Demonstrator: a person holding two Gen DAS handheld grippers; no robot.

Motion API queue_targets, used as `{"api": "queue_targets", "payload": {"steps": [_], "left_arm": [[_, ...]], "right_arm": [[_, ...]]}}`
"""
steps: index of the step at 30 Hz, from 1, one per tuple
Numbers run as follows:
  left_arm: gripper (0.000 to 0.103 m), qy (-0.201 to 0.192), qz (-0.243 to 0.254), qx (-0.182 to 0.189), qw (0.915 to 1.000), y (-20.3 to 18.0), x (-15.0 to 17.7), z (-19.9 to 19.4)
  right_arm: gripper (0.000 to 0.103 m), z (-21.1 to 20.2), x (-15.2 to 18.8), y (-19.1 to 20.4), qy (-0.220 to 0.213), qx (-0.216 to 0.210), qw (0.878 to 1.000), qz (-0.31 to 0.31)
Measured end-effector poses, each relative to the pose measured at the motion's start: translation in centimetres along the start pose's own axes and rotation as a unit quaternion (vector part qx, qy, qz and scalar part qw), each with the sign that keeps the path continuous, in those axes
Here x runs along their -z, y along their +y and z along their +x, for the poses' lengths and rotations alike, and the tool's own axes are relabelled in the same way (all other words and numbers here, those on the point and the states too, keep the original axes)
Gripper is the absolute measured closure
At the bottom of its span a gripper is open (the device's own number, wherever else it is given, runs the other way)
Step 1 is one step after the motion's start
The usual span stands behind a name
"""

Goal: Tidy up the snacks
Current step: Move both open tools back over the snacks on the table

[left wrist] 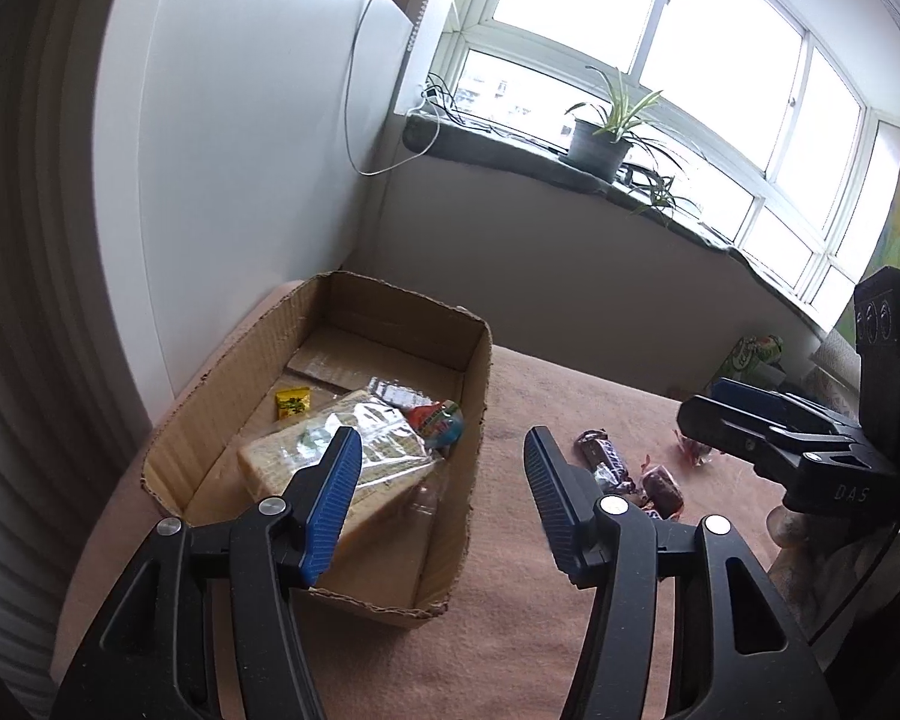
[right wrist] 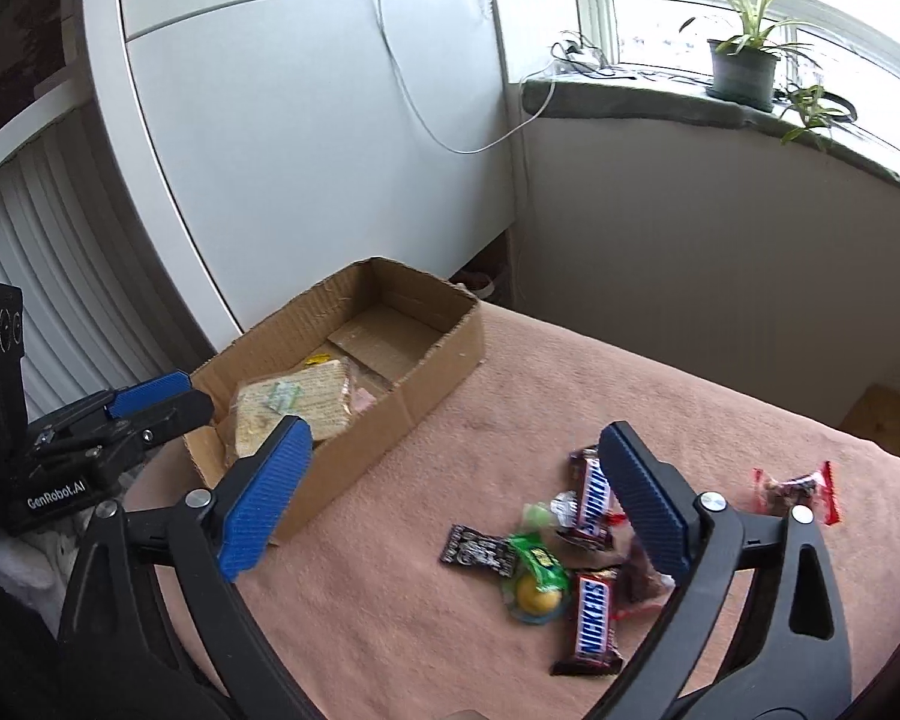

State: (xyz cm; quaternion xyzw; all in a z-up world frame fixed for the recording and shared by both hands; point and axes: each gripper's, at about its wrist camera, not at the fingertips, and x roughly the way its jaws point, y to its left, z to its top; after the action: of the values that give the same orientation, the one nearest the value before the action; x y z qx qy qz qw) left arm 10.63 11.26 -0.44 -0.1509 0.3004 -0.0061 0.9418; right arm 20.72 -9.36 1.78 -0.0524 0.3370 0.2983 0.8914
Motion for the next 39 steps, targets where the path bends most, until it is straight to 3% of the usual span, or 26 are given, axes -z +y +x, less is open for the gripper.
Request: {"api": "queue_targets", "payload": {"steps": [13,23,31,35,39], "left_arm": [[0.047,0.041,0.027,0.045,0.9977,-5.5,2.6,2.1],[0.047,0.093,0.051,0.062,0.9924,-8.3,5.6,5.0],[0.048,0.124,0.112,0.044,0.9849,-9.7,6.5,8.2],[0.049,0.14,0.141,0.026,0.9797,-10.1,6.8,10.0],[0.054,0.149,0.173,0.016,0.9734,-10.9,7.0,11.2]], "right_arm": [[0.002,-4.7,5.9,-10.1,0.01,0.067,0.994,0.085],[0.002,-2.2,7.5,-11.4,0.037,0.033,0.992,0.12],[0.002,1.2,7.5,-11.9,0.059,0.016,0.991,0.122],[0.01,2.3,7.6,-12.7,0.069,0.006,0.989,0.13],[0.011,3.0,7.6,-12.8,0.075,-0.002,0.989,0.127]]}}
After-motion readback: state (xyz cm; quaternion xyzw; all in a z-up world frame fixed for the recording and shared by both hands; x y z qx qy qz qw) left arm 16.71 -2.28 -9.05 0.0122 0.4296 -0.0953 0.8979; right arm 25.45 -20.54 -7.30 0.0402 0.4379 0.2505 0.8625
